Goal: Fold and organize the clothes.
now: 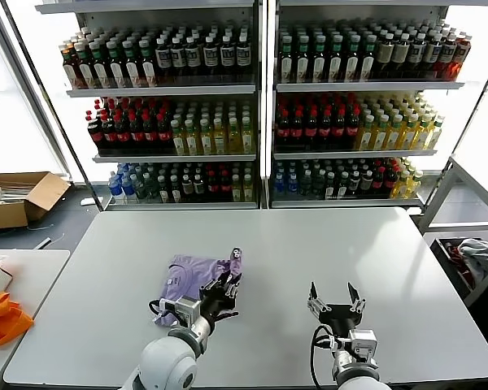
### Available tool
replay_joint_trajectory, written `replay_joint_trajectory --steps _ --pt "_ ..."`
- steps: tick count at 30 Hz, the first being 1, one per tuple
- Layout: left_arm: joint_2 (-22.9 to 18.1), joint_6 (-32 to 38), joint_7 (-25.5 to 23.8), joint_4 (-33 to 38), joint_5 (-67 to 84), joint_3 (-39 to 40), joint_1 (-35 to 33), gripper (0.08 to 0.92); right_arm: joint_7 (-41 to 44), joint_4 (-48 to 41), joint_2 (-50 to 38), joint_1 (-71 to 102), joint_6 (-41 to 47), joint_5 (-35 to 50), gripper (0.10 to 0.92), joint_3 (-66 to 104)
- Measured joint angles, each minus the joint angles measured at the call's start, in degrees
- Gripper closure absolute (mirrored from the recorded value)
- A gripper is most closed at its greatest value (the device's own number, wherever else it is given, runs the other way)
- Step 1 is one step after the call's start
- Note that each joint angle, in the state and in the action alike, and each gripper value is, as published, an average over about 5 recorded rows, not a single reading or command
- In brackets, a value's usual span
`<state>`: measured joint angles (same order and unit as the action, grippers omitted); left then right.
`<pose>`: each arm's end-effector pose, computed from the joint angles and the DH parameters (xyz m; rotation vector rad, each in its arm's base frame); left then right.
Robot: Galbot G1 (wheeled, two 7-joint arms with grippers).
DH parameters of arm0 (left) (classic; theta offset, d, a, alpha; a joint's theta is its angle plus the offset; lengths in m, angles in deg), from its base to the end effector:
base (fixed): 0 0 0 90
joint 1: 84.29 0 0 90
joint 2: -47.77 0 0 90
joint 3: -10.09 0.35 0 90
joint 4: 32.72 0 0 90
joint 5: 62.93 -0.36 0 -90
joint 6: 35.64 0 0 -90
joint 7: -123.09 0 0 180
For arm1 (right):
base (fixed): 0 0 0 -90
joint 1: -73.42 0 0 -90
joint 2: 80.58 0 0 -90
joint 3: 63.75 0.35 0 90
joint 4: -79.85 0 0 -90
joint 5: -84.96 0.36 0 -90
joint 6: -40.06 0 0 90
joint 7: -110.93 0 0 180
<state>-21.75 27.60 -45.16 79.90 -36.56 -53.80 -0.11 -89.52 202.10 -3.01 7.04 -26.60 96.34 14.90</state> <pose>0.2716 -0.0630 -0.2783 -0.5462 -2.7113 0.0621 0.2065 0.0245 -0.2727 -0.0743 -2.8356 0.0230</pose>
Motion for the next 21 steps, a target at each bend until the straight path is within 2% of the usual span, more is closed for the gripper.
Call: replay_joint_trajectory --steps 8,15,21 --pt "0.1 2.1 0.9 2.3 7.7 -0.9 -0.1 0.423 -1.0 -1.5 0.0 -1.8 0.7 4.3 0.203 -1.5" --pt "1.7 2.1 2.3 4.7 8.6 -4.3 -1.9 0.225 -3.2 -3.4 0.1 -5.6 2.2 13.6 0.203 -4.1" --pt "2.4 1.7 3.4 6.4 5.6 -7.9 -4.3 0.178 -5.8 -5.6 1.0 -9.6 3.6 22.0 0.203 -7.4"
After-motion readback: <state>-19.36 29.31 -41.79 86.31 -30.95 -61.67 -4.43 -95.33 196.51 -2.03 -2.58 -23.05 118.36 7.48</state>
